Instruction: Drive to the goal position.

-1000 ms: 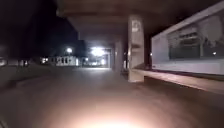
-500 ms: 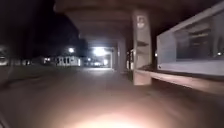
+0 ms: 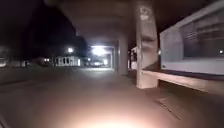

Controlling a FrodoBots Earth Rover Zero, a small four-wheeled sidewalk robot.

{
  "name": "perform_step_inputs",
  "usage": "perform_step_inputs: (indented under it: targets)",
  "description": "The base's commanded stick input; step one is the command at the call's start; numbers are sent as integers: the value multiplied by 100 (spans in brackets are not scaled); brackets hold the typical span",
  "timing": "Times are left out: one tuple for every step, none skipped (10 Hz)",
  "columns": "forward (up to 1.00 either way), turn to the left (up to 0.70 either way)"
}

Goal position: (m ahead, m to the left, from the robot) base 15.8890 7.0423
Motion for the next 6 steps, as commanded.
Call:
perform_step_inputs:
  targets:
    - [100, 0]
    - [100, 0]
    - [100, 0]
    - [100, 0]
    - [100, 0]
    - [100, 0]
